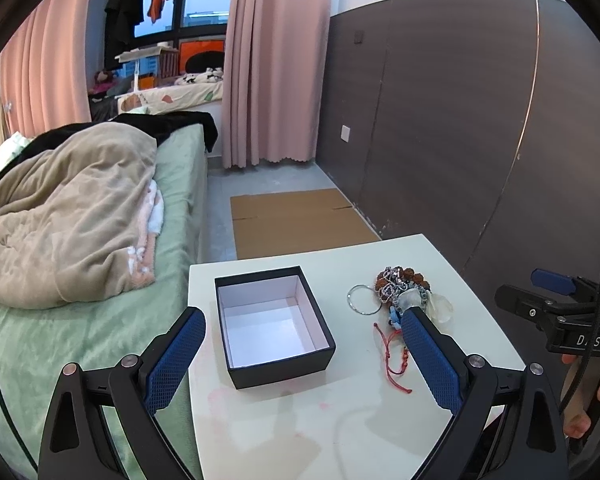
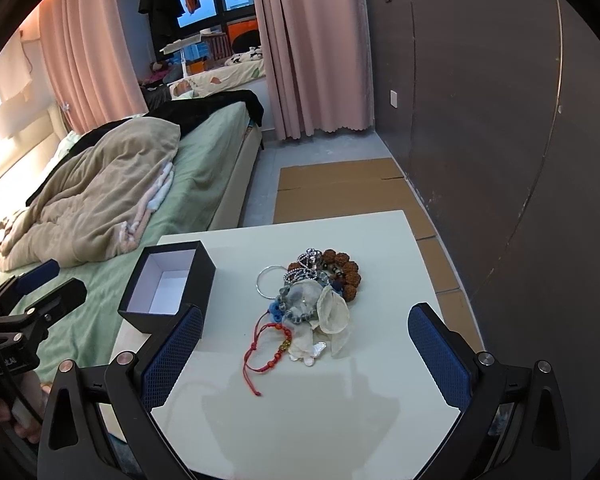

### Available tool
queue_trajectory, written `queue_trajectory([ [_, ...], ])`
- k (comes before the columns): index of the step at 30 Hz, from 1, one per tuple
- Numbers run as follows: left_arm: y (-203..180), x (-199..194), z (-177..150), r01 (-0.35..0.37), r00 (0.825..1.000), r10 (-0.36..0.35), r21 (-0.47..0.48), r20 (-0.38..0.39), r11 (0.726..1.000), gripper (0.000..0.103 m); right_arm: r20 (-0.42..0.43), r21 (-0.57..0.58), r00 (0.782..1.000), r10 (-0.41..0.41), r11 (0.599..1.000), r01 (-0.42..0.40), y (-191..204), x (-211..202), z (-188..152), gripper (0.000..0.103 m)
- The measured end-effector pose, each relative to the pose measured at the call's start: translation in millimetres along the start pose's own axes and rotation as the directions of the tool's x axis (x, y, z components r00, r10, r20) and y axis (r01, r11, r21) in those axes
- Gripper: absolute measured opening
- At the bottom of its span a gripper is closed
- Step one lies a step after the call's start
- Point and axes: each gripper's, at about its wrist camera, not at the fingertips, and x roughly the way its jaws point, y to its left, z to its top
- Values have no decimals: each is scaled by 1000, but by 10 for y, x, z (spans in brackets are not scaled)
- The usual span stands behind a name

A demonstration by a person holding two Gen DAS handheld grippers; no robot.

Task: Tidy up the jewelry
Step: 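Move the left gripper toward the red string bracelet in the jewelry pile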

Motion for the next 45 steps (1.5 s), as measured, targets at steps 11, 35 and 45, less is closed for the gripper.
queue_trajectory([
  [11, -55, 30, 10, -2, 1000, 2, 5, -5, 1000, 98, 13, 12, 1000, 5, 1000, -5, -37, -31, 17, 103],
  [35, -88, -1, 19, 15, 1000, -15, 9, -2, 1000, 98, 18, 30, 1000, 12, 999, -13, -63, -49, 24, 103],
  [45, -206, 137, 40, 26, 1000, -25, 22, -18, 999, 98, 11, 110, 1000, 0, 994, -1, -278, -23, 59, 103],
])
